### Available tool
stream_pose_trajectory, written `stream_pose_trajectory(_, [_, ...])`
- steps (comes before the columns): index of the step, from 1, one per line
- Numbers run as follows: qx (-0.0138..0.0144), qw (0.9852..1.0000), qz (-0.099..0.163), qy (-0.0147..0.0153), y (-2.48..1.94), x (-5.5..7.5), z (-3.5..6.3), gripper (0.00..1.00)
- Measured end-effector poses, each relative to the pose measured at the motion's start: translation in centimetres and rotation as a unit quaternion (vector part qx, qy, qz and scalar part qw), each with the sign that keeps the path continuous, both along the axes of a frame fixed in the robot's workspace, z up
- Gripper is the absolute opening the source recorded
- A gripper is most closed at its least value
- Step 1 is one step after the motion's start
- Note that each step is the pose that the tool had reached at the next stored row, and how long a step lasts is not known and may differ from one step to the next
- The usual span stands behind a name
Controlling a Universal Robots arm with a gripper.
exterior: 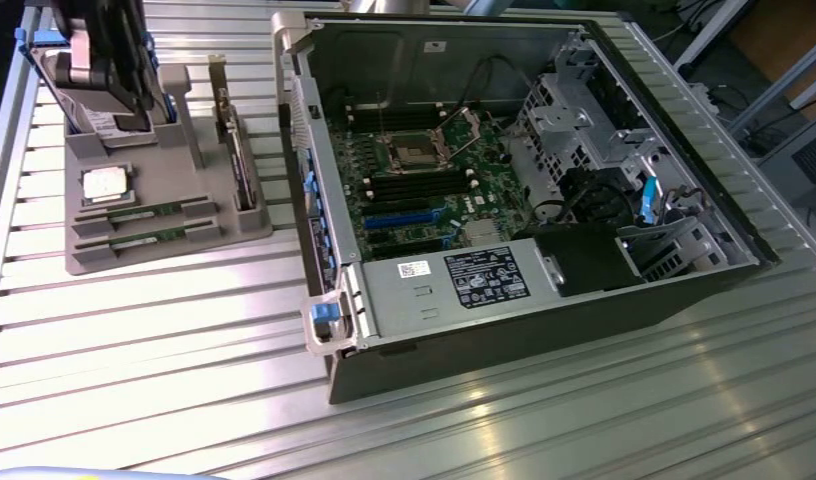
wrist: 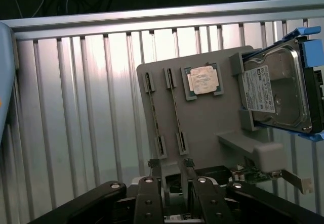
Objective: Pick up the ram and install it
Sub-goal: 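Pick up the ram and move it above insertion slot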
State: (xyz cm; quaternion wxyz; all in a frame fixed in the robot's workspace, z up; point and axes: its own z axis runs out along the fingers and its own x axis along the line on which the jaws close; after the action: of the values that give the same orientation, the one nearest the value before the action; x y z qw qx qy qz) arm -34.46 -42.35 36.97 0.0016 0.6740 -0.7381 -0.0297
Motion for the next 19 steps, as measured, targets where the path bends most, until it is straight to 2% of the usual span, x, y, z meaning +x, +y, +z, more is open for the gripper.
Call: stream_pose_trajectory(19, [0.0, 1.0, 0.0, 0.0, -0.01, 0.0, -2.07, 0.3])
